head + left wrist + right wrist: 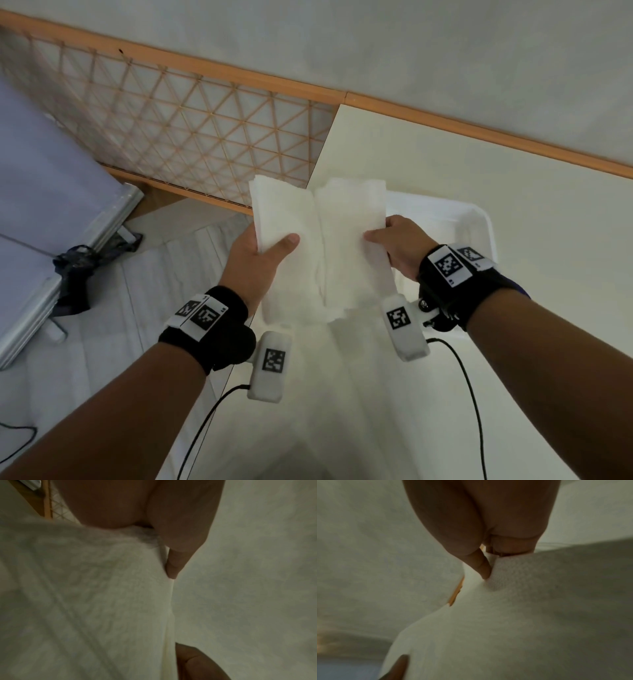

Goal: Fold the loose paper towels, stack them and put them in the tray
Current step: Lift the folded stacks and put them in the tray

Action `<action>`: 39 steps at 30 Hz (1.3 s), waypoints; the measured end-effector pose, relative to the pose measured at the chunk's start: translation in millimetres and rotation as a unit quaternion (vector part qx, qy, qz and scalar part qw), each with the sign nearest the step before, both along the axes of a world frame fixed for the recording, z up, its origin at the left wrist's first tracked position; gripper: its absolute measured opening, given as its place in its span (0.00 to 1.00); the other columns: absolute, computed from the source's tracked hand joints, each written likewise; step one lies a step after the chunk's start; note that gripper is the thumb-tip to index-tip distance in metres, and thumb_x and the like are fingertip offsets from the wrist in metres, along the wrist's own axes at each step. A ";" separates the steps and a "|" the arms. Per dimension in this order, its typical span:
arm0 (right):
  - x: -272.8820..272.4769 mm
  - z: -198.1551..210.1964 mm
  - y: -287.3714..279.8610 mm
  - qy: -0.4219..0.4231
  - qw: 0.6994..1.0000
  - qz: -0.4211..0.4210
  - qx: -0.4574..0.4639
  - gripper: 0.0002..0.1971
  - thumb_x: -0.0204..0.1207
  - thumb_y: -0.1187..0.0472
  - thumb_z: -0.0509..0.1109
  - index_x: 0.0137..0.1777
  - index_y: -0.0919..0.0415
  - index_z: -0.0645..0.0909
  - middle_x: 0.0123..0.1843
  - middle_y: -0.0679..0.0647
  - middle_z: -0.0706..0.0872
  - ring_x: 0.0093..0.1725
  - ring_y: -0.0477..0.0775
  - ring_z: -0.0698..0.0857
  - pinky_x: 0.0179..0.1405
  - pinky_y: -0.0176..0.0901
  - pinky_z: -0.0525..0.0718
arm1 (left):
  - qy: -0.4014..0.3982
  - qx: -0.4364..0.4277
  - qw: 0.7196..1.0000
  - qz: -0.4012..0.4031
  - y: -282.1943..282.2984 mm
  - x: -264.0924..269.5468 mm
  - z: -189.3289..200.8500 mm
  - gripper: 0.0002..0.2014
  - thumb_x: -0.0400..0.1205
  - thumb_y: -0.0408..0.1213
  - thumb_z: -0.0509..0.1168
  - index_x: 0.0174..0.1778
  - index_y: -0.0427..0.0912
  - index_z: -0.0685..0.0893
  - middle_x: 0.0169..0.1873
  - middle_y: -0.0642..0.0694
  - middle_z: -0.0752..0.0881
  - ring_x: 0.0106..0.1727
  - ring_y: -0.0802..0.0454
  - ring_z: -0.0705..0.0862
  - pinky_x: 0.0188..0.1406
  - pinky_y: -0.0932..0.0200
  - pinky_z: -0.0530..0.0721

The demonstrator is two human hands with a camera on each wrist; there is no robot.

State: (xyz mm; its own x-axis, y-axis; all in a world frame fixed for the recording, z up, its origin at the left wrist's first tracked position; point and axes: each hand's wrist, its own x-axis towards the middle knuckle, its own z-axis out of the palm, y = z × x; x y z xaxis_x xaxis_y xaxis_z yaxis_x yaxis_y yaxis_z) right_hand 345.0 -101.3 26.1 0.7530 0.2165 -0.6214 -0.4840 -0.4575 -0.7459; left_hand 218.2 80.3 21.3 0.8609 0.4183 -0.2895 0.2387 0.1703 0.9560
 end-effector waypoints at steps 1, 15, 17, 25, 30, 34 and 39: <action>3.3 -6.8 0.5 0.007 1.000 0.008 -0.024 0.14 0.78 0.68 0.67 0.62 0.72 0.77 0.61 0.67 0.84 0.59 0.68 0.85 0.61 0.63 0.83 | 0.002 0.000 1.000 0.010 3.9 -0.9 -0.4 0.13 0.80 0.34 0.70 0.60 0.47 0.84 0.50 0.53 0.91 0.50 0.55 0.89 0.47 0.57 0.88; 14.4 -43.9 6.1 0.019 0.983 0.092 -0.155 0.19 0.82 0.61 0.61 0.68 0.72 0.75 0.66 0.70 0.81 0.63 0.69 0.82 0.62 0.62 0.83 | 0.014 -0.010 0.998 0.062 29.7 -10.9 -1.5 0.12 0.79 0.32 0.70 0.56 0.49 0.85 0.48 0.53 0.91 0.45 0.57 0.90 0.43 0.56 0.87; 14.6 -43.8 6.7 0.001 0.982 0.088 -0.168 0.19 0.83 0.59 0.59 0.67 0.72 0.75 0.64 0.70 0.81 0.61 0.69 0.84 0.60 0.62 0.84 | 0.016 -0.008 0.998 0.052 25.6 -10.2 -2.5 0.12 0.79 0.32 0.70 0.56 0.49 0.85 0.48 0.53 0.91 0.46 0.56 0.90 0.43 0.55 0.87; 8.2 -38.1 7.2 -0.014 0.975 0.101 -0.200 0.17 0.85 0.59 0.52 0.65 0.68 0.74 0.67 0.69 0.79 0.61 0.65 0.83 0.57 0.54 0.84 | 0.013 0.011 0.999 0.036 21.8 -10.2 -2.3 0.13 0.79 0.34 0.70 0.60 0.47 0.84 0.50 0.53 0.90 0.48 0.57 0.89 0.45 0.56 0.86; 12.9 -33.3 5.7 -0.029 0.971 0.071 -0.227 0.31 0.81 0.40 0.55 0.43 0.71 0.81 0.40 0.66 0.90 0.41 0.65 0.90 0.53 0.57 0.87 | 0.010 0.007 0.999 0.035 23.1 -8.9 -1.3 0.14 0.79 0.33 0.70 0.61 0.46 0.84 0.50 0.52 0.91 0.49 0.56 0.89 0.46 0.55 0.86; 16.4 -32.8 4.6 -0.043 0.962 0.087 -0.254 0.20 0.85 0.52 0.53 0.31 0.56 0.70 0.33 0.60 0.83 0.33 0.61 0.84 0.47 0.49 0.86 | 0.008 0.010 1.000 0.028 23.3 -8.8 -3.2 0.14 0.79 0.34 0.69 0.61 0.46 0.83 0.51 0.51 0.90 0.50 0.54 0.89 0.47 0.54 0.87; 20.2 -37.5 4.8 -0.057 0.969 0.058 -0.234 0.16 0.84 0.58 0.54 0.33 0.55 0.67 0.41 0.60 0.77 0.33 0.54 0.79 0.41 0.47 0.87 | 0.013 0.007 1.000 0.027 25.2 -7.7 -6.8 0.14 0.79 0.33 0.69 0.60 0.48 0.84 0.51 0.53 0.90 0.50 0.55 0.89 0.44 0.57 0.87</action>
State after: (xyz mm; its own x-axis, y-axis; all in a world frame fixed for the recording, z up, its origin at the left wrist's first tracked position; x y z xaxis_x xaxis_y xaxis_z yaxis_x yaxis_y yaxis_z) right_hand 365.2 -96.6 -11.3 0.8099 0.0191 -0.5863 -0.3357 -0.8046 -0.4899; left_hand 210.5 105.5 14.5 0.8298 0.4677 -0.3046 0.2535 0.1704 0.9522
